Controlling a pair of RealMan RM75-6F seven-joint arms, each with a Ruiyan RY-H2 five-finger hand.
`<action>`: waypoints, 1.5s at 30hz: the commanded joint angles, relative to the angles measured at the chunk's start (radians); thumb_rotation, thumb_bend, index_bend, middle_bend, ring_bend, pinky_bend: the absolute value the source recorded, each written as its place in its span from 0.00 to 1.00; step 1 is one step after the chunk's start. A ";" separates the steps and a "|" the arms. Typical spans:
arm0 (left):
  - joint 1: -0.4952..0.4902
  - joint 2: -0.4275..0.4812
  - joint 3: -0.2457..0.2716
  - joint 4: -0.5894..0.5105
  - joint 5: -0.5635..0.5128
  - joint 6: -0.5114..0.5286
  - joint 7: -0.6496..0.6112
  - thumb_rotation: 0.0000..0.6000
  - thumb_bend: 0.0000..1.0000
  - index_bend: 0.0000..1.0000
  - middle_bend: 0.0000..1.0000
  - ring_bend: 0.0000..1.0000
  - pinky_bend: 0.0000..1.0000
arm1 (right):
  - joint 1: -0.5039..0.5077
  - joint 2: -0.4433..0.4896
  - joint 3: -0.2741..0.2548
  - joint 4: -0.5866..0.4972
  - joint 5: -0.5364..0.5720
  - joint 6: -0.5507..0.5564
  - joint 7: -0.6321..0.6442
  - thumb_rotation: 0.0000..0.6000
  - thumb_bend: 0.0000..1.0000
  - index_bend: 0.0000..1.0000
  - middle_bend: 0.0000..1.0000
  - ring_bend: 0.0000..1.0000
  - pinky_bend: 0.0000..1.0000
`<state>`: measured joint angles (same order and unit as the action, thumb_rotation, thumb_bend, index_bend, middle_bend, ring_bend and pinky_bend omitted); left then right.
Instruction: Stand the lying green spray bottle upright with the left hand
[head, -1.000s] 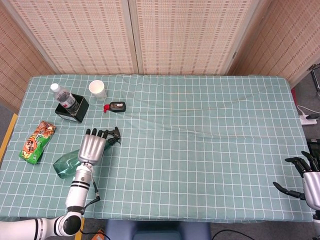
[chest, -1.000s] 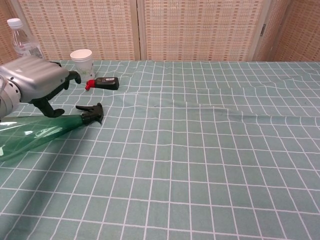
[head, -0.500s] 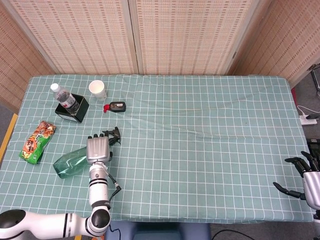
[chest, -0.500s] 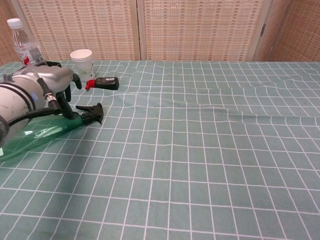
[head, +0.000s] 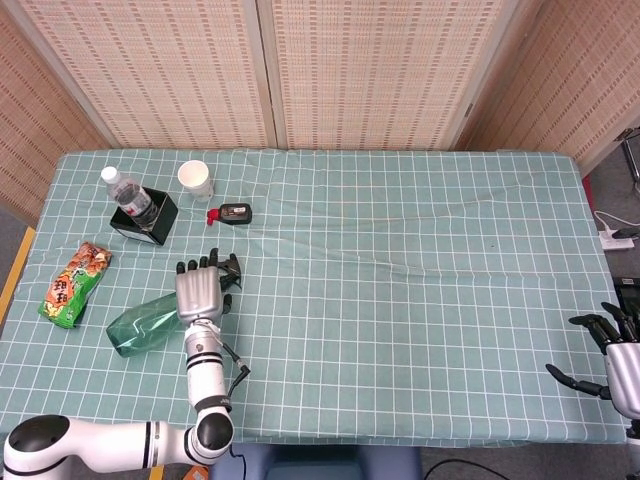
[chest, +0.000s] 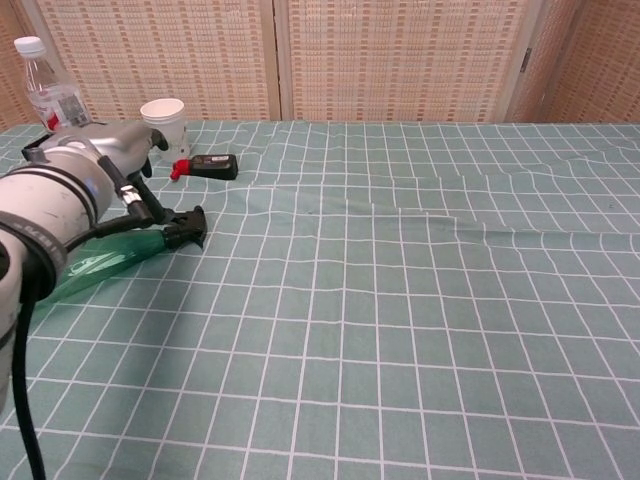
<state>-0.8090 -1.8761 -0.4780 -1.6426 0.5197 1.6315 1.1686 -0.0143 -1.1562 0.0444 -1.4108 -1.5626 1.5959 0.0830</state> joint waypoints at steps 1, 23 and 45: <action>0.001 -0.003 0.005 0.023 -0.002 0.008 -0.009 1.00 0.28 0.12 0.21 0.19 0.15 | 0.000 0.000 0.000 0.000 0.000 0.000 -0.001 1.00 0.00 0.34 0.34 0.13 0.05; 0.008 -0.077 0.083 0.164 0.026 0.001 -0.031 1.00 0.28 0.12 0.23 0.19 0.14 | 0.001 0.003 0.000 -0.006 0.003 -0.004 0.006 1.00 0.00 0.34 0.34 0.13 0.05; -0.008 -0.099 0.095 0.354 0.040 -0.097 0.029 1.00 0.28 0.16 0.27 0.20 0.17 | 0.004 0.012 -0.002 -0.018 0.007 -0.015 0.004 1.00 0.00 0.34 0.34 0.13 0.05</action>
<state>-0.8200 -1.9689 -0.3808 -1.2937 0.5672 1.5357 1.1955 -0.0106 -1.1447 0.0426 -1.4287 -1.5556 1.5809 0.0873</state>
